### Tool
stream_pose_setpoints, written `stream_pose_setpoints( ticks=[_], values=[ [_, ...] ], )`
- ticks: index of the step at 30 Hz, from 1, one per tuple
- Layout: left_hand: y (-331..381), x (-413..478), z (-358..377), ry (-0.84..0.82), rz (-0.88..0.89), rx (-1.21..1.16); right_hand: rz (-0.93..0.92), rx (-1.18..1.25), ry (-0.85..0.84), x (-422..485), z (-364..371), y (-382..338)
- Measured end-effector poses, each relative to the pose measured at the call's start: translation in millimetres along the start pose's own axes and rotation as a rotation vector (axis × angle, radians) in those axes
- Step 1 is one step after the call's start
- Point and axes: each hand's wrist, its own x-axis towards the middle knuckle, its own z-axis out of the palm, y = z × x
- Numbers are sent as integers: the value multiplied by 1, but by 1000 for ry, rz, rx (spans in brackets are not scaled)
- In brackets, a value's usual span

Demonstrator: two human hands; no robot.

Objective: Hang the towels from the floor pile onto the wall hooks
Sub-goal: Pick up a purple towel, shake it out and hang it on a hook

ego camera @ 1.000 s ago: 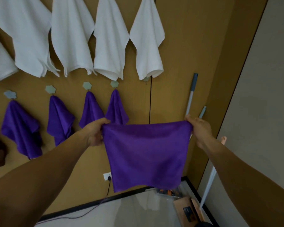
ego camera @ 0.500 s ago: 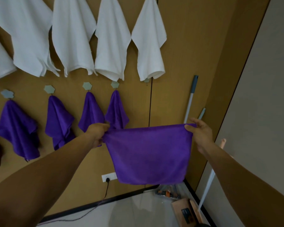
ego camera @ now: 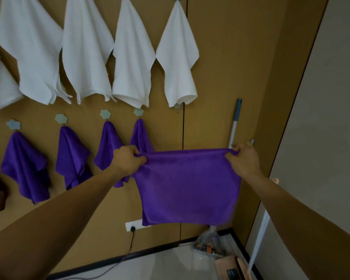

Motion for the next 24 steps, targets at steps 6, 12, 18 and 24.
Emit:
stream_pose_setpoints(
  ticks=[6,12,18,24],
  values=[
    [23,-6,21,175,-48,-204,42,279,-48,9,2,-4],
    [38,11,45,265,-84,-569,160,563,-301,22,28,-12],
    [25,62,69,-101,69,-689,7,267,-532,53,61,-10],
    [14,120,86,-485,148,-457,36,349,-373,99,99,-18]
  ],
)
